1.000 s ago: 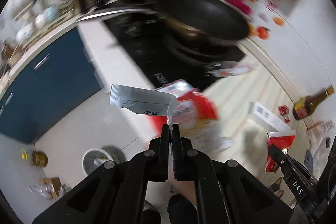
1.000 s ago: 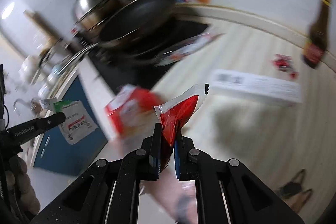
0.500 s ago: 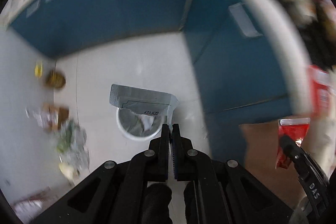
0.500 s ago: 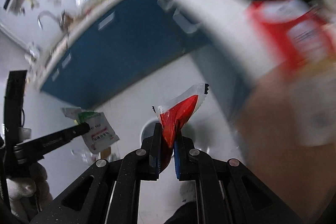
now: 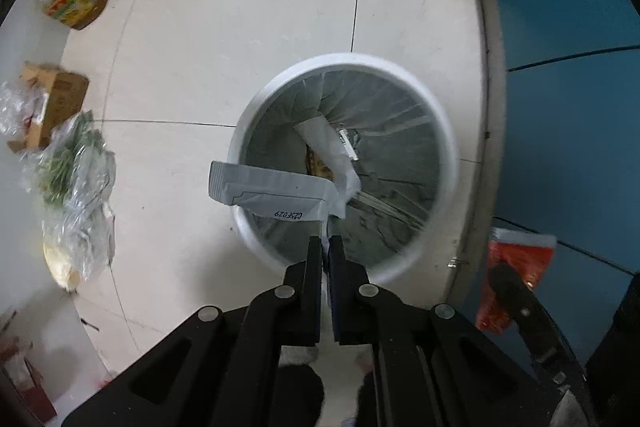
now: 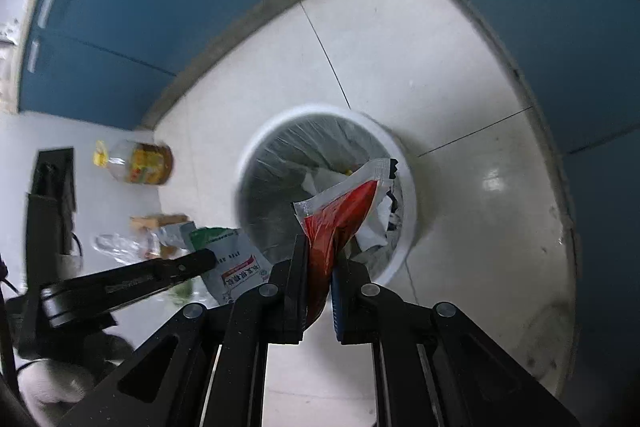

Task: Collect trash
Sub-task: 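Carry the red packet and white sachet down over the grey bin, then open both tools over the grey bin to drop the packet and sachet, then raise both tools back up toward the counter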

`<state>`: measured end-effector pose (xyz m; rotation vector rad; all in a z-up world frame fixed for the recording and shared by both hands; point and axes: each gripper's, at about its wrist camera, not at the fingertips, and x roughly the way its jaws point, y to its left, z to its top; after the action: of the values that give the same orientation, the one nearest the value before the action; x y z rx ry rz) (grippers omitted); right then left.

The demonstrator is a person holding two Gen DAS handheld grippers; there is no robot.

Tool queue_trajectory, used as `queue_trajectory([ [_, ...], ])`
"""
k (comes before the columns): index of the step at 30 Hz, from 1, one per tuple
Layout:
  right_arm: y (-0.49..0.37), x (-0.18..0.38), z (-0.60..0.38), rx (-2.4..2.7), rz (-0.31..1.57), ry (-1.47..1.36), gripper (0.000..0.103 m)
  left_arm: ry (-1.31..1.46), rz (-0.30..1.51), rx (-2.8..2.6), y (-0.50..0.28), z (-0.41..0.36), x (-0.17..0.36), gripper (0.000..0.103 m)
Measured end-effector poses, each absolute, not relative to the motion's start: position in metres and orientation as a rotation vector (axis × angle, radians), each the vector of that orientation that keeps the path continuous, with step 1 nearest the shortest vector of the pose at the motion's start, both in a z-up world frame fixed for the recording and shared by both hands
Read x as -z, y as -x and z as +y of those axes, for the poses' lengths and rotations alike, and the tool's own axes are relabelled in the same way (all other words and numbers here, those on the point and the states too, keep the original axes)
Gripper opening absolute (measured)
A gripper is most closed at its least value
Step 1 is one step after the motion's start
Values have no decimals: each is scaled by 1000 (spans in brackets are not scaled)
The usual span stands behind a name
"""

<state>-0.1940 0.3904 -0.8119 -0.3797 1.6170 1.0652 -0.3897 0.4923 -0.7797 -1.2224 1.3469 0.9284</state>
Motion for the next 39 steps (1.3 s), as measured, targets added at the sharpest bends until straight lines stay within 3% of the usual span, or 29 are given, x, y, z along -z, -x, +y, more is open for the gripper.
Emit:
queue_trajectory([
  [3, 205, 854, 409, -1058, 1654, 439, 15, 1159, 1380, -929, 391, 497, 799, 8],
  [4, 203, 861, 411, -1056, 1667, 449, 26, 1127, 1381, -930, 391, 497, 800, 18],
  [5, 204, 868, 415, -1051, 1671, 470, 45, 1085, 1387, -949, 390, 498, 800, 30],
  [7, 203, 870, 418, -1041, 1652, 498, 68, 1025, 1385, -979, 392, 497, 794, 98],
  [8, 203, 868, 419, -1038, 1636, 505, 72, 1009, 1379, -993, 392, 500, 792, 102],
  [9, 203, 862, 419, -1024, 1594, 546, 74, 990, 1372, -1004, 394, 499, 786, 102],
  [13, 196, 832, 412, -977, 1489, 662, 102, 944, 1352, -1052, 400, 496, 759, 102],
  [23, 202, 700, 383, -989, 1319, 755, 103, 838, 1283, -1150, 415, 461, 632, 102],
  [39, 212, 386, 298, -1040, 1105, 690, 103, 775, 1149, -1120, 416, 362, 361, 102],
])
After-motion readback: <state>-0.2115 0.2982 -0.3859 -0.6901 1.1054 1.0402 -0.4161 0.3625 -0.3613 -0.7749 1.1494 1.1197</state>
